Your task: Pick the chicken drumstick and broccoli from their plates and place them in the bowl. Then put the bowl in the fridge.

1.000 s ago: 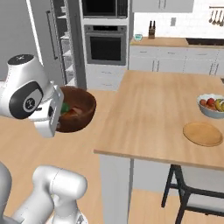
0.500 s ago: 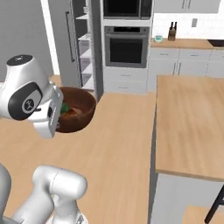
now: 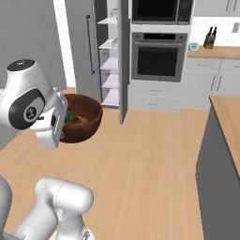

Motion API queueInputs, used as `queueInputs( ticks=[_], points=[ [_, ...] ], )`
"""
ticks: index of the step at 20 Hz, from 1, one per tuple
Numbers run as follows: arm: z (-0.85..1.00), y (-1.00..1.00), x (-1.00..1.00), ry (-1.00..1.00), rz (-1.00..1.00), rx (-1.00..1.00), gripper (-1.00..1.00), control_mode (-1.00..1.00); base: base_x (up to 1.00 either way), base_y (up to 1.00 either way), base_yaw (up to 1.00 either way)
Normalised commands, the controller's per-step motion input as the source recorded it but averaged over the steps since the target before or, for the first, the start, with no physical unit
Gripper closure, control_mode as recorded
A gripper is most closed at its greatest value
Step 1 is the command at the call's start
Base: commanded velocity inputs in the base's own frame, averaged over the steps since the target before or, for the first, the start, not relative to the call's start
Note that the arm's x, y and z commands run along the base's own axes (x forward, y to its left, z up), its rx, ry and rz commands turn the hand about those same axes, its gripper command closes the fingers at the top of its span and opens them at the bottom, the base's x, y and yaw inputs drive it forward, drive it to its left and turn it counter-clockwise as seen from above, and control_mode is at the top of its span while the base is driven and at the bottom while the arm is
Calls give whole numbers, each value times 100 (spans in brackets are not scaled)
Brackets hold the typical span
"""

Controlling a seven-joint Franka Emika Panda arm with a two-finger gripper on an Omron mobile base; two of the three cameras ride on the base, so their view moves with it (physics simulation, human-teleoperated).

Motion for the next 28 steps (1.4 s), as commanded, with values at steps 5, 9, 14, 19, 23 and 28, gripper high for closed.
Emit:
queueInputs(
  ticks=[5,9,14,19,23,28],
  points=[
    [0,0,0,0,0,0,100,100,100,100,-9],
    [0,0,0,0,0,0,100,100,100,68,-11],
    [0,0,0,0,0,0,100,100,99,60,-11],
    [0,0,0,0,0,0,100,100,88,52,-5],
    [0,0,0,0,0,0,100,100,96,57,0],
    [0,0,0,0,0,0,100,100,99,27,0]
  ],
)
